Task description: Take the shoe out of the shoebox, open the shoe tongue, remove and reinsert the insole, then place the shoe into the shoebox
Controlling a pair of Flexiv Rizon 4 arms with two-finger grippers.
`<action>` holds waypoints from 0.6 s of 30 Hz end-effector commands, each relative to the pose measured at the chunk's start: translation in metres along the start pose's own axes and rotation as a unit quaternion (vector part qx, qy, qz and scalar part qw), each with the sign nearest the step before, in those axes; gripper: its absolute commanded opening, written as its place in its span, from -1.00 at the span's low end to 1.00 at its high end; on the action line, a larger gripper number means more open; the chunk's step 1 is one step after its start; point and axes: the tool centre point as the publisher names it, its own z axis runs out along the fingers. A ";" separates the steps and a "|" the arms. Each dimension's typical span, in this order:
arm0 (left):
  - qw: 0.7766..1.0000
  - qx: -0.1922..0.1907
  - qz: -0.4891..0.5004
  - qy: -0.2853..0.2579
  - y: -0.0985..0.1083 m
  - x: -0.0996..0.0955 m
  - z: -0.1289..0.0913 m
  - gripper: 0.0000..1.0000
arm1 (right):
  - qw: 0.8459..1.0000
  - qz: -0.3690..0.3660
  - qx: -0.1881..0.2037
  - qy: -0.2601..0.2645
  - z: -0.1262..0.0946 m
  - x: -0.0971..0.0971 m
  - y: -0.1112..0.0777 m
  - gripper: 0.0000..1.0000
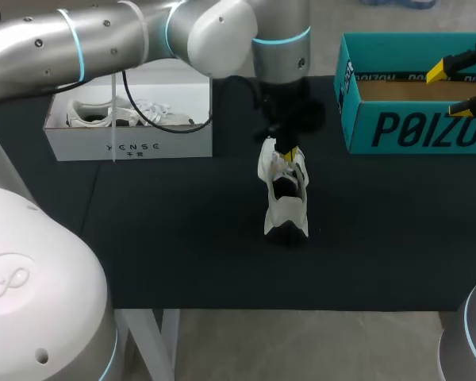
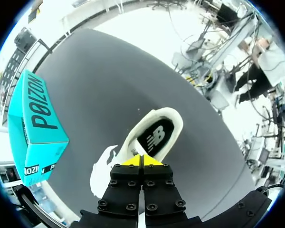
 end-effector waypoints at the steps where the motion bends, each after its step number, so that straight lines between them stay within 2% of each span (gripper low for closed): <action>1: 0.996 -0.029 -0.075 -0.035 -0.007 0.009 -0.003 -1.00 | 1.000 0.001 -0.001 -0.001 0.000 0.000 -0.001 1.00; 4: 0.982 -0.077 -0.161 -0.054 -0.024 0.023 -0.007 -1.00 | 1.000 0.001 -0.001 -0.001 0.000 0.000 -0.001 1.00; 5: 0.979 -0.078 -0.180 -0.060 -0.028 0.026 -0.009 -1.00 | 1.000 0.001 -0.001 -0.001 0.000 0.000 -0.001 1.00; 6: 0.974 -0.061 -0.203 -0.082 -0.031 0.031 -0.012 -1.00 | 1.000 0.001 -0.001 -0.001 0.000 0.000 -0.001 1.00; 7: 0.970 -0.078 -0.214 -0.084 -0.035 0.035 -0.015 -1.00 | 1.000 0.001 -0.001 -0.001 0.000 0.000 -0.001 1.00; 11: 0.958 -0.088 -0.254 -0.096 -0.043 0.050 -0.021 -1.00 | 1.000 0.001 -0.001 -0.001 0.000 0.000 -0.001 1.00; 15: 0.944 -0.100 -0.296 -0.109 -0.044 0.062 -0.015 -1.00 | 1.000 0.001 -0.001 -0.001 0.000 0.000 -0.001 1.00; 16: 0.941 -0.094 -0.303 -0.114 -0.046 0.065 -0.013 -0.69 | 1.000 0.001 -0.001 -0.001 0.000 0.000 -0.001 1.00; 17: 0.940 -0.088 -0.307 -0.122 -0.047 0.066 -0.010 -0.14 | 1.000 0.001 -0.001 -0.001 0.000 0.000 -0.001 1.00; 18: 0.939 -0.087 -0.309 -0.124 -0.050 0.067 -0.007 1.00 | 1.000 0.001 -0.001 -0.001 0.000 0.000 -0.001 1.00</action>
